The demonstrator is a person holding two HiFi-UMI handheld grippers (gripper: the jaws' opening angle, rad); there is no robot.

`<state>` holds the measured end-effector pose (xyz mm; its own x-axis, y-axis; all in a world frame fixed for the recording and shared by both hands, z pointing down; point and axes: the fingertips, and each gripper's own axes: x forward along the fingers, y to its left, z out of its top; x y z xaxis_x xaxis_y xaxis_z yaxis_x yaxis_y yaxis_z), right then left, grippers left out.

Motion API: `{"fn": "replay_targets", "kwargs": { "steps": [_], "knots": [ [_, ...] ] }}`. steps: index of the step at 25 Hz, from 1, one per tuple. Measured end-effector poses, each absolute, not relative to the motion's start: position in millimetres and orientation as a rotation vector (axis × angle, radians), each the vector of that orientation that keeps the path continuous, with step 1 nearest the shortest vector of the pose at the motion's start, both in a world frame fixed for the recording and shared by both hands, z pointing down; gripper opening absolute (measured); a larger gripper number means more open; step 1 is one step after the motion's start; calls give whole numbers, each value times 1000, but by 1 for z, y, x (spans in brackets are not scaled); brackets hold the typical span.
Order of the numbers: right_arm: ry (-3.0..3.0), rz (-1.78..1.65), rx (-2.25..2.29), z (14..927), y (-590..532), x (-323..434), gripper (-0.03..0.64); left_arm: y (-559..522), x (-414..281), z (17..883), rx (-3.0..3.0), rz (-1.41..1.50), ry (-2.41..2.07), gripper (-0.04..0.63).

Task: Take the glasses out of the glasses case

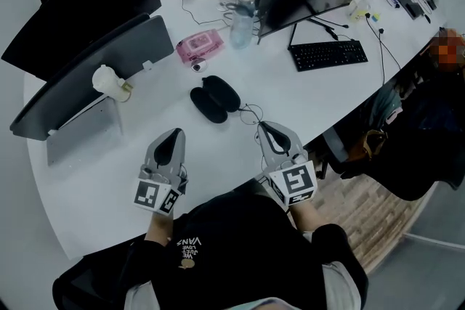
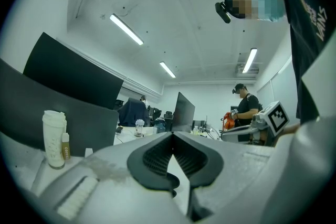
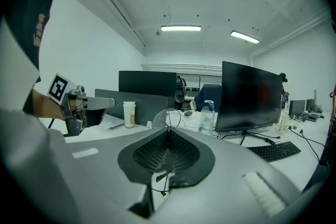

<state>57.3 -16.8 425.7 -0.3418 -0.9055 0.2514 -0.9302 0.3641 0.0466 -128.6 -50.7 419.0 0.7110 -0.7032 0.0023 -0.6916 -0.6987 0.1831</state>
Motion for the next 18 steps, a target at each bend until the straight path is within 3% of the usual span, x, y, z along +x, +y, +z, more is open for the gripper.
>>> {"fn": "replay_targets", "kwargs": {
  "steps": [18],
  "knots": [
    [-2393,172,1635,429,-14,51,4,-51,-136,422,2732,-103,-1145,1]
  ]
}}
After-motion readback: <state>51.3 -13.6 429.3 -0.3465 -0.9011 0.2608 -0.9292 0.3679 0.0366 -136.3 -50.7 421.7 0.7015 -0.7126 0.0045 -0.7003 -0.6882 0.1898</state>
